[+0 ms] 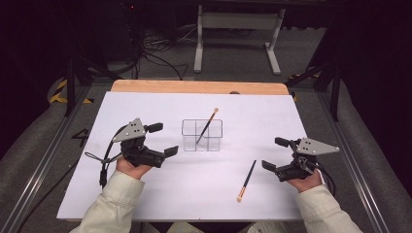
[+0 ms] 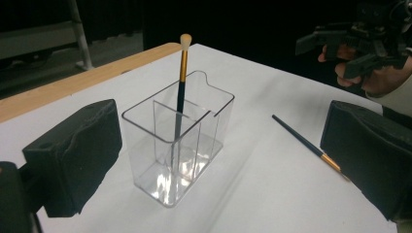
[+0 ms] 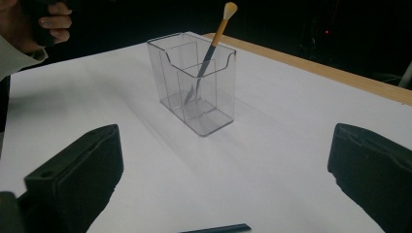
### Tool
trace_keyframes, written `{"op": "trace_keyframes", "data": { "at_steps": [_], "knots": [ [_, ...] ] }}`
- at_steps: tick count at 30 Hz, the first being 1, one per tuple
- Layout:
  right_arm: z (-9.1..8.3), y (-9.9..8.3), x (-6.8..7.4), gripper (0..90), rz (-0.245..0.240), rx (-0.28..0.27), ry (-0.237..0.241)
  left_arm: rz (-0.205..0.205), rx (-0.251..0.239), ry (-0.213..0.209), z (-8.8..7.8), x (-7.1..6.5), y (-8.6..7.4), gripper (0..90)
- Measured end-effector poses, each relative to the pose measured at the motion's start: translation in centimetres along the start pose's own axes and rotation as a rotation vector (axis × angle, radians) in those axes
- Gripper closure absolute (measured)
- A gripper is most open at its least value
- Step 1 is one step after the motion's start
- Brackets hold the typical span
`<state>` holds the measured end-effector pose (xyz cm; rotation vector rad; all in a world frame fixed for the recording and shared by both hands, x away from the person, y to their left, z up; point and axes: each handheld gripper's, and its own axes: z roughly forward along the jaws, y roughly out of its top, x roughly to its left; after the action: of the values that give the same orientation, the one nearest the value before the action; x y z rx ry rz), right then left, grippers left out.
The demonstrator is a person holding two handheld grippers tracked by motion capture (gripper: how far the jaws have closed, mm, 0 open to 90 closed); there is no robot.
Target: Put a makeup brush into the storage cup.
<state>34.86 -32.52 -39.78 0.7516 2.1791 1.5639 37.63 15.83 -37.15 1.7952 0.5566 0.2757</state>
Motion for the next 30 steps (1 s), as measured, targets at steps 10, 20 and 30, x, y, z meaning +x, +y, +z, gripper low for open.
{"op": "trace_keyframes", "data": {
  "at_steps": [10,20,30],
  "knots": [
    [0.4,1.9,-0.1,0.0,-0.04,0.103,0.039,0.013,0.023,0.0,-0.5,0.0,-0.3,2.3],
    [0.7,3.6,0.0,0.0,-0.103,0.199,0.071,0.002,0.045,0.018,-1.4,0.1,-1.1,2.2],
    [2.2,4.8,0.4,0.0,-0.209,0.352,0.136,-0.033,0.038,0.037,-2.9,0.3,-2.2,2.3]
  ]
}}
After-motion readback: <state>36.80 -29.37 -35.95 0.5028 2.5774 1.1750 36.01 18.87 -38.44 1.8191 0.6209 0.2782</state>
